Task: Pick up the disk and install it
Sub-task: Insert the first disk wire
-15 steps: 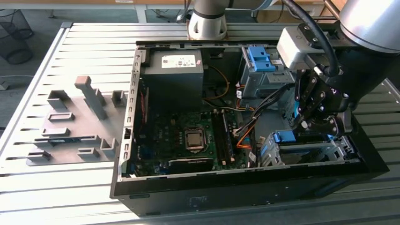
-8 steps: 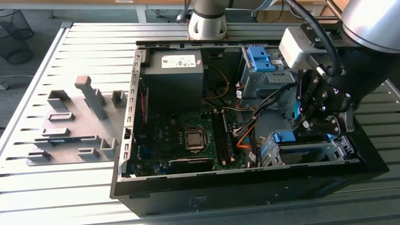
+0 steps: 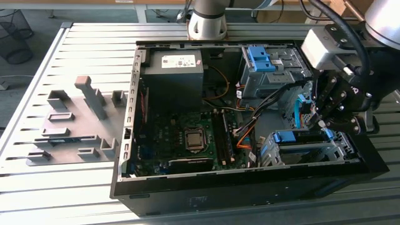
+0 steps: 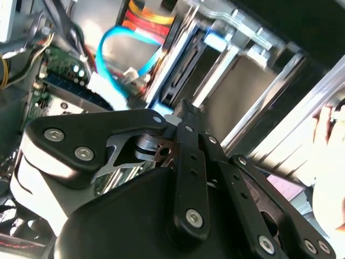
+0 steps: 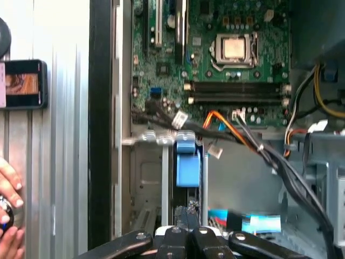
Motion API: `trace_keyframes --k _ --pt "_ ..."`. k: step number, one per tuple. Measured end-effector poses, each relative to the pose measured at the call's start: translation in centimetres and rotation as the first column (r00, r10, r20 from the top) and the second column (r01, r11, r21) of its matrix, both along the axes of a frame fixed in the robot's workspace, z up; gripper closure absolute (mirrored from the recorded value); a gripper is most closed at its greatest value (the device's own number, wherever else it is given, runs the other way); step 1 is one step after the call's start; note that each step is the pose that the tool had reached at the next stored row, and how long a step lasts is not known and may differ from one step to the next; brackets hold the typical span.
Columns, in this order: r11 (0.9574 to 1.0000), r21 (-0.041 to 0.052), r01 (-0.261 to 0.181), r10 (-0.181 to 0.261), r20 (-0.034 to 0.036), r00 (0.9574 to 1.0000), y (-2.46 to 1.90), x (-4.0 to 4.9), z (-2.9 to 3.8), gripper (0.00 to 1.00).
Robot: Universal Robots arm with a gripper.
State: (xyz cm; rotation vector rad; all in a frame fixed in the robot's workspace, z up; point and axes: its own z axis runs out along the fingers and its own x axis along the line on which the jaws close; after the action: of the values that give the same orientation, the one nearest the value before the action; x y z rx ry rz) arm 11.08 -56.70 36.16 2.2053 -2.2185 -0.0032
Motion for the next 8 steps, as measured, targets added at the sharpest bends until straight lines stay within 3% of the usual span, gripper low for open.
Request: trace_keyframes --k 4,8 --pt "1.0000 -0.0002 -0.006 0.006 -0.0007 1.0000 0.00 1.53 -0.14 0.89" --pt "0.9996 -0.0002 -0.028 0.028 -0.0008 0.9996 0.20 1.73 -0.16 0.89"
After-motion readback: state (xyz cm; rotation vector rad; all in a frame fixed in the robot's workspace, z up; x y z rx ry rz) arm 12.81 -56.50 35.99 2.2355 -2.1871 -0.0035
